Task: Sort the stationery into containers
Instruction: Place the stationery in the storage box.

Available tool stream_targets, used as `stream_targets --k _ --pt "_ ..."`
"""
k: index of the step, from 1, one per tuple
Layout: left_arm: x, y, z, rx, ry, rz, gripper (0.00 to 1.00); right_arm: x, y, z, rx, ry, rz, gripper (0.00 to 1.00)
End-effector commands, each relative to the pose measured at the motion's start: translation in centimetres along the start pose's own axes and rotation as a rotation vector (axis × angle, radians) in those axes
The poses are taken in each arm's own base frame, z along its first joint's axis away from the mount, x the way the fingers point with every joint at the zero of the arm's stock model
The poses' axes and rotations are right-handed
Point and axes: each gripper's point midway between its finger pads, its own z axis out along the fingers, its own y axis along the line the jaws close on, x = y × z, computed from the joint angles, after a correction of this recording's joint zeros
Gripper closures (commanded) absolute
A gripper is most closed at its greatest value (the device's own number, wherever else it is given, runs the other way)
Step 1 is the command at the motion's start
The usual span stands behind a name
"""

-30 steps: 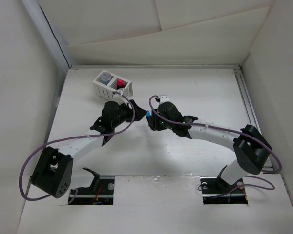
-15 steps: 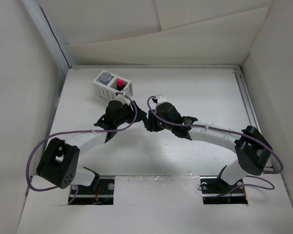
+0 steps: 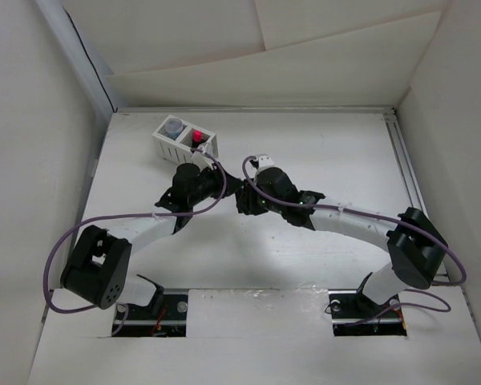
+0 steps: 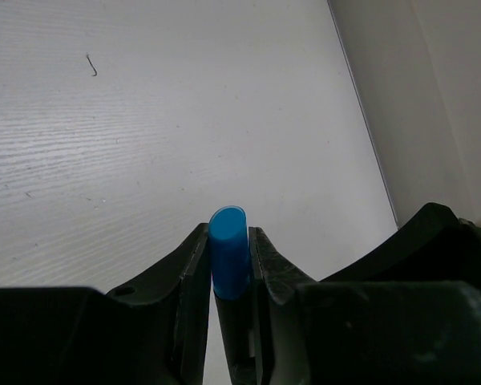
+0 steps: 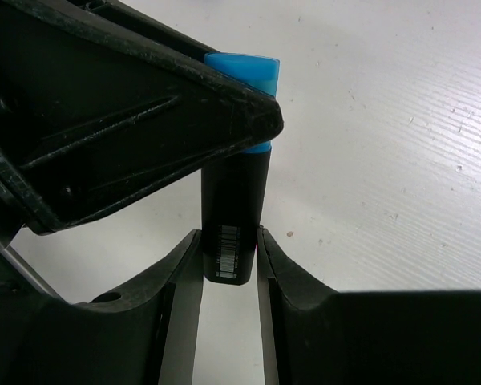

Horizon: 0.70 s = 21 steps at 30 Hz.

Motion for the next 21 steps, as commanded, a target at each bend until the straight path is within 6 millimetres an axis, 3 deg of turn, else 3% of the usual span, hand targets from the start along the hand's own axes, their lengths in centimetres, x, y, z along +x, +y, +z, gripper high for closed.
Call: stream_targets --k 1,4,5,6,8,15,19,21 --pt "-1.1 -0.7 -0.4 0.023 -0.039 0.019 1.0 -4.8 4.1 -1.6 -0.13 -0.135 -0.003 0.73" --pt "-1.2 -0.6 -0.5 0.013 -0.044 0.018 1.0 -4.7 4.0 -1.8 -0.13 -0.135 -0.003 0.56" --pt "-1.8 -0.8 -0.7 0.005 -0.063 0.02 1.0 -5.3 4.3 -2.4 -0.14 -0.152 -0.011 0.41" --pt "-2.1 -0.5 -0.8 -0.016 -0.077 0.019 1.0 -5.2 4.2 -2.6 -0.14 -0.154 -0.011 0.34" --pt "-2.7 -0.5 -1.3 -0.044 -0.094 0.016 1.0 -5.3 4.2 -3.6 -0.148 -0.169 -0.021 0.0" --pt "-8.5 -0.9 -2.9 -0.169 -0.289 0.03 1.0 -6.0 2.6 -7.6 -0.099 -0.238 -0.042 0.0" --pt "-13.4 -1.7 -4.1 -0.247 -0.446 0.025 1.0 -5.4 0.1 -8.2 -0.032 -0.247 -0.042 0.0" --pt "-15.8 -0.4 -5.1 -0.345 -0.545 0.011 1.0 -5.4 -1.3 -8.2 -0.002 -0.25 -0.029 0.0"
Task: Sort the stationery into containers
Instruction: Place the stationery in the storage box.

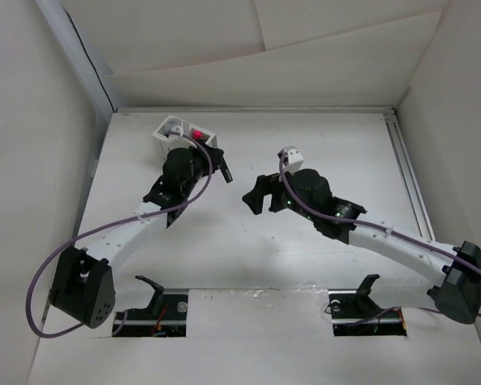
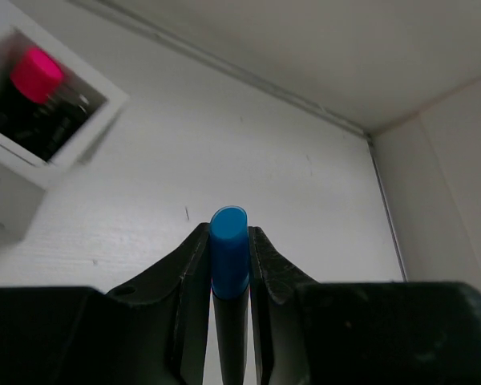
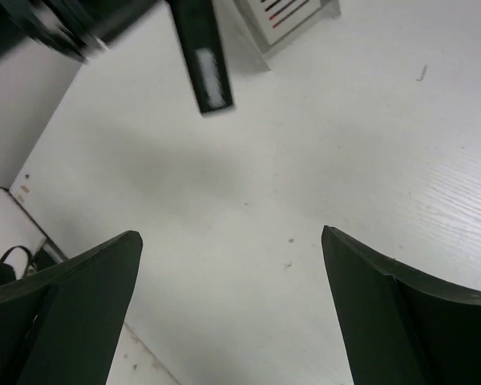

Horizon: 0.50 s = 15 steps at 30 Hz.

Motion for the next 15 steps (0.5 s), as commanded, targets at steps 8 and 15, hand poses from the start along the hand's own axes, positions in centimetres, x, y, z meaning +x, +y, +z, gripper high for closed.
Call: stream_targets --k 8,15 --pt "-13.0 3.6 1.5 -0.394 -0.423 0.01 1.0 0.9 -5.0 -0.7 0.06 -0.014 0.042 0.0" --pt "-16.3 6.7 6.3 -0.539 -0.432 0.08 1.0 0.9 -4.8 -1.1 0.024 -0.006 0.058 0.0"
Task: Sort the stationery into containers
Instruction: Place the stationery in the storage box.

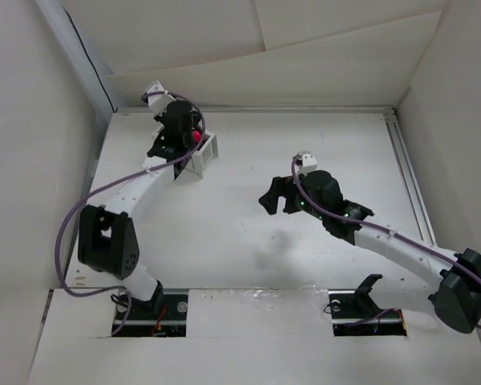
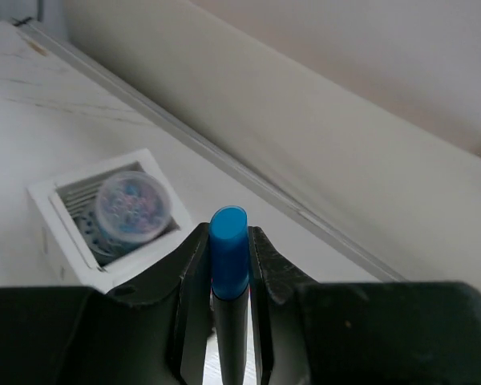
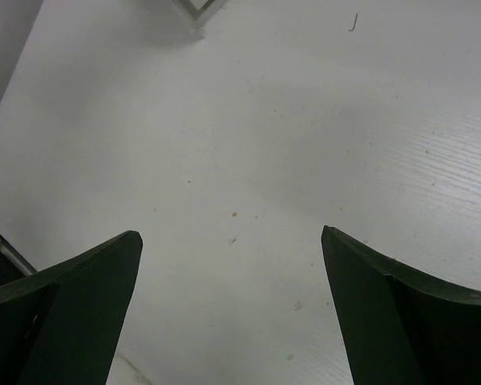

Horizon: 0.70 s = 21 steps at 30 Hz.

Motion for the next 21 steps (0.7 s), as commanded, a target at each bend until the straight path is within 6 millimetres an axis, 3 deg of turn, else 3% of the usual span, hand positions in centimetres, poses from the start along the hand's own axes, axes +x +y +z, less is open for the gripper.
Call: stream_targets --k 1,2,7,12,17,21 --pt "-1.3 1.2 1.9 -0.097 -0.047 0.08 1.0 -1.8 1.5 -0.7 -0.074 -0.061 0.011 0.0" --pt "-0.3 2.1 2.7 -0.142 -0.04 0.125 1.0 -2.2 1.5 -1.0 -0.08 -0.07 0.014 0.0" --pt "0.2 3.0 3.8 -0.2 -0.051 0.19 1.0 -2.1 1.6 -1.0 -0.088 -0.066 0.023 0.0" --pt "-0.6 3.1 4.0 -0.22 -0.087 0.214 1.0 -2.0 1.9 -1.0 -0.106 -0.056 0.022 0.0" --pt "1.3 4.7 4.8 -0.271 -0.07 0.284 1.0 -2.1 1.6 -1.0 -0.098 -0.06 0.025 0.0" --pt "1.6 4.7 5.1 -0.267 -0.077 0.277 1.0 -2.3 1.8 -1.0 -0.103 -0.068 0.025 0.0"
